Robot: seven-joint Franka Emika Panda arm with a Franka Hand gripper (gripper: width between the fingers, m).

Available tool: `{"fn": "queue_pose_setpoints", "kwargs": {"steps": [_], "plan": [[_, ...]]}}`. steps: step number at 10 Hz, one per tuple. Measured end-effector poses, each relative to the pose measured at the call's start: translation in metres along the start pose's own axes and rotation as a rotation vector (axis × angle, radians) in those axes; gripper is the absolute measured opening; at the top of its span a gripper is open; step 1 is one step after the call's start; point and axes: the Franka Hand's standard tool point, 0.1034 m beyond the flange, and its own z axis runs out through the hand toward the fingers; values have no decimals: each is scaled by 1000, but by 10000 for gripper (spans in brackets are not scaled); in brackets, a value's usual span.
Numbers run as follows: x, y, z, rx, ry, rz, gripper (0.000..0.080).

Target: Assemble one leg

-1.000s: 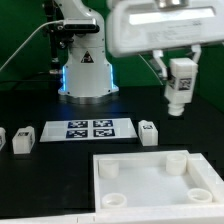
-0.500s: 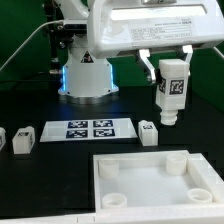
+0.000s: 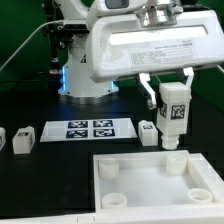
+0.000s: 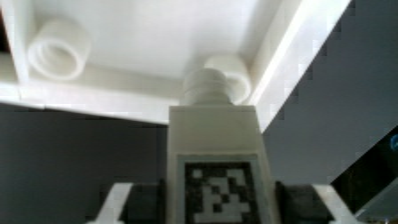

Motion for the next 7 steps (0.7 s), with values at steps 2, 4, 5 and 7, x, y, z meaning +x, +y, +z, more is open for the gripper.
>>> {"fn": "queue_pose_setpoints", "kwargs": {"steps": [2, 4, 5, 7], "plan": [[11, -5, 20, 15, 5, 10, 294], [17, -6, 29, 21, 9, 14, 294], [17, -8, 32, 23, 7, 13, 294], [15, -6, 34, 22, 3, 15, 294]]}}
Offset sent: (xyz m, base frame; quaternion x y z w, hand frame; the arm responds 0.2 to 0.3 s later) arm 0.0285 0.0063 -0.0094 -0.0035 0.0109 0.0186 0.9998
